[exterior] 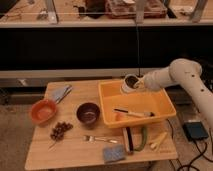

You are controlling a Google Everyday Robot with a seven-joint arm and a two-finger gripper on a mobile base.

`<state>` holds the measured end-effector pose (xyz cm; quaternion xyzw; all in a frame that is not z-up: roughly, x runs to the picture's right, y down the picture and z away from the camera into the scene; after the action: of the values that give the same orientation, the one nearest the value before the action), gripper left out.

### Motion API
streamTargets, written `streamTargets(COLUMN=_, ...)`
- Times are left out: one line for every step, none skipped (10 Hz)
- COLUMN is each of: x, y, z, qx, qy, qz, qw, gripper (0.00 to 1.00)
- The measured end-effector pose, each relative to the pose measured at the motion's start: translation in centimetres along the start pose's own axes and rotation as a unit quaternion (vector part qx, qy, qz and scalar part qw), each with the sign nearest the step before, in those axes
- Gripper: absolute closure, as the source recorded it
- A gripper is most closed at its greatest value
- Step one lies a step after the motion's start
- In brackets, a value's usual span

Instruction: Stack cups into tray

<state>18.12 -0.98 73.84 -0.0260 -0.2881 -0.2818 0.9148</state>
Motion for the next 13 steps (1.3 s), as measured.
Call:
streamTargets(x=-0.4, y=-0.1, z=0.1, qx=-0.001, qy=-0.001, qz=-0.005, qw=1.0000, gripper=0.94)
streamTargets(x=-1.1, y=0.1, z=0.3, qx=-0.008, qy=-0.001, qz=-0.014, qw=0.9999, gripper=0.94)
streamTargets(x=-2.5, y=0.3, z=1.4, qx=-0.020, qy=0.000, qz=-0.026, qw=0.9995, gripper=0.94)
streamTargets(x=-4.0, y=0.2, z=2.8, qx=-0.031, qy=0.000, qz=-0.032, qw=0.9990, gripper=0.94)
streamTargets(x=-5.4, y=0.0, z=4.4, qx=-0.041, qy=0.002, qz=-0.034, qw=0.9986, gripper=0.94)
streamTargets(x=-6.8, y=-0.3, z=6.0, qx=-0.052, qy=0.007, qz=-0.032, qw=0.9981, gripper=0.94)
streamTargets(x=-7.9, y=-0.5, z=7.8, qx=-0.066, qy=0.015, qz=-0.027, qw=0.9973, gripper=0.88)
streamTargets(x=-8.3, y=-0.3, z=8.9, qx=-0.078, qy=0.023, qz=-0.021, qw=0.9964, gripper=0.79)
streamTargets(x=-8.3, y=-0.1, z=9.8, qx=-0.092, qy=0.032, qz=-0.012, qw=0.9952, gripper=0.69)
streamTargets(x=-7.6, y=0.2, z=10.5, qx=-0.107, qy=0.043, qz=-0.003, qw=0.9934, gripper=0.59)
streamTargets(x=-6.7, y=0.6, z=11.0, qx=-0.121, qy=0.051, qz=0.006, qw=0.9913, gripper=0.49)
streamTargets(x=-5.4, y=1.2, z=11.5, qx=-0.136, qy=0.059, qz=0.015, qw=0.9889, gripper=0.40)
streamTargets(x=-4.3, y=1.8, z=12.0, qx=-0.146, qy=0.061, qz=0.024, qw=0.9871, gripper=0.28)
